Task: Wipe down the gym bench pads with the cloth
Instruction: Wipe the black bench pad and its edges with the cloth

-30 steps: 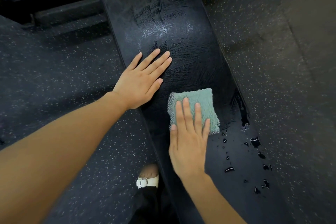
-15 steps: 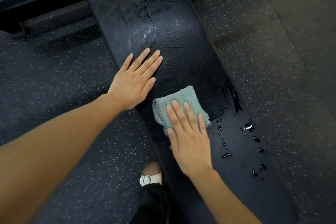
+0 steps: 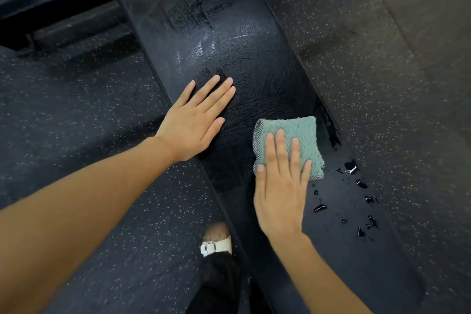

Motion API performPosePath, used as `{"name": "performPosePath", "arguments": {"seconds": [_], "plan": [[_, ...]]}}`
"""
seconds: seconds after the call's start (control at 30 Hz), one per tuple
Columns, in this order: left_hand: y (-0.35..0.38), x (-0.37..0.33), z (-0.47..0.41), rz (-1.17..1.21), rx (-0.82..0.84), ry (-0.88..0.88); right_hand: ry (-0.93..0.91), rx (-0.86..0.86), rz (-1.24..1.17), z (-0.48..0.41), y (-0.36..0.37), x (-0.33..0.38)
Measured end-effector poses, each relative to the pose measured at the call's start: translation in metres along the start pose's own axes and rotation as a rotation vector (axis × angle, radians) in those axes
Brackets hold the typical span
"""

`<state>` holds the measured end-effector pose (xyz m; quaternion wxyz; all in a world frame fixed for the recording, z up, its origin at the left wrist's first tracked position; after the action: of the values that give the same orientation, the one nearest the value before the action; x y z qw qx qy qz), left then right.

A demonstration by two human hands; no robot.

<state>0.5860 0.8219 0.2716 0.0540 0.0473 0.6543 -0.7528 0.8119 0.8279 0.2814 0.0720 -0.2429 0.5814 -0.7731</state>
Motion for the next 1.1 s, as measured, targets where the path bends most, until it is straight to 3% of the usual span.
{"name": "performPosePath", "arguments": {"seconds": [0.23, 0.43, 0.7, 0.9, 1.1], "plan": [[0.000, -0.010, 0.004, 0.004, 0.010, 0.016, -0.317, 0.105, 0.114, 0.052, 0.015, 0.028], [0.002, -0.022, 0.008, 0.003, 0.011, 0.014, -0.489, 0.136, 0.194, 0.040, 0.002, -0.013], [0.005, -0.032, 0.013, 0.010, -0.002, -0.013, -0.254, 0.097, 0.143, 0.018, -0.028, -0.090], [0.005, -0.033, 0.012, 0.012, -0.015, -0.011, -0.057, 0.067, 0.021, 0.036, -0.010, -0.044], [0.006, -0.031, 0.011, -0.006, -0.022, 0.012, -0.234, 0.140, 0.107, 0.076, 0.014, 0.020]]}}
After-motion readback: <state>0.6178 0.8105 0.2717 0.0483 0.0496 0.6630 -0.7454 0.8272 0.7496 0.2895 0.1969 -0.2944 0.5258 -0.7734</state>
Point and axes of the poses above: each hand's wrist, its own z-axis away from the middle knuckle, its own y-axis out of the palm, x = y × z, the point moved 1 cm from there along -z, towards the middle knuckle, and after that the axes turned 1 degree about x, right-handed, at the moved point
